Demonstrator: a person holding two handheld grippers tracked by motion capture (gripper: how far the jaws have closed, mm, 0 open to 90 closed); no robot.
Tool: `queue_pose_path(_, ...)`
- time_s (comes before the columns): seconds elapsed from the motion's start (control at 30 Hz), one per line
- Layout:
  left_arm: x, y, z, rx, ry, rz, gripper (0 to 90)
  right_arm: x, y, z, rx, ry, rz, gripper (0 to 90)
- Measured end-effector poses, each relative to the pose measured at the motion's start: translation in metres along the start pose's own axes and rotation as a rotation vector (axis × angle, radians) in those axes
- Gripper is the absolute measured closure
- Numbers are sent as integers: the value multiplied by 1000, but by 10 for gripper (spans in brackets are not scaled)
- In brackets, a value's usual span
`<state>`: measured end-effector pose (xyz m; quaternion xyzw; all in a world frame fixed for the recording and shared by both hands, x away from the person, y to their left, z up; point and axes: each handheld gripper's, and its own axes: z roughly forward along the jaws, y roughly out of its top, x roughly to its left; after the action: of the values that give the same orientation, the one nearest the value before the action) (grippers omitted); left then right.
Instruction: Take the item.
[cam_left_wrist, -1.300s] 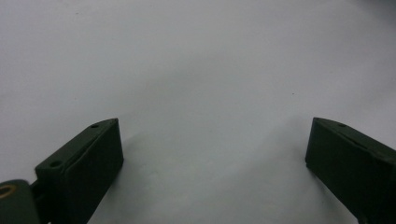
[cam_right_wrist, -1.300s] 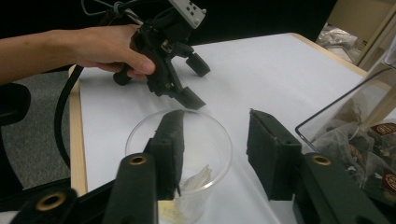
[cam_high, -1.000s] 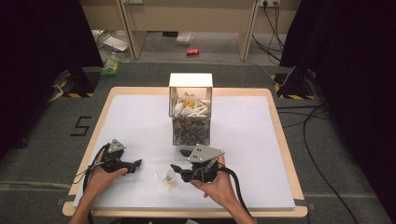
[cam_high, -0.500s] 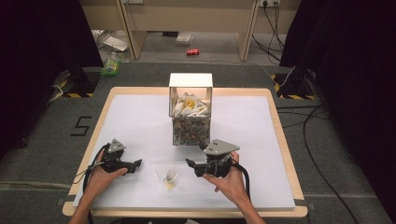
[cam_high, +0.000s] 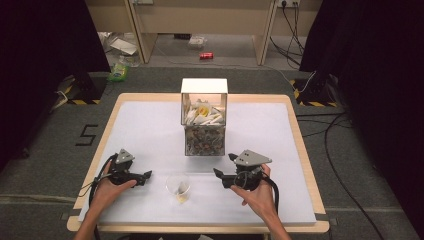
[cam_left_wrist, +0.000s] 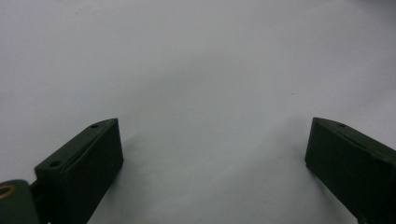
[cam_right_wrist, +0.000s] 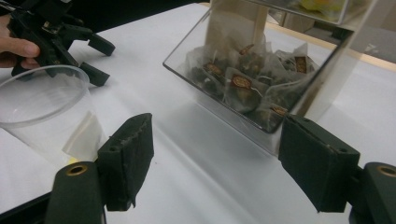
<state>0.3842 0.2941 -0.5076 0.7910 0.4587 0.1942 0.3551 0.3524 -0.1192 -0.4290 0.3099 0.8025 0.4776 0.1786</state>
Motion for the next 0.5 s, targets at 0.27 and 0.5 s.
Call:
queue_pose_path(0.27,0,0,0,1,-1,-1,33,-11,-10,-7,10,-31,22,274)
queue_pose_path(0.5,0,0,0,1,-1,-1,33,-21,-20,-12,24,-57,48,274)
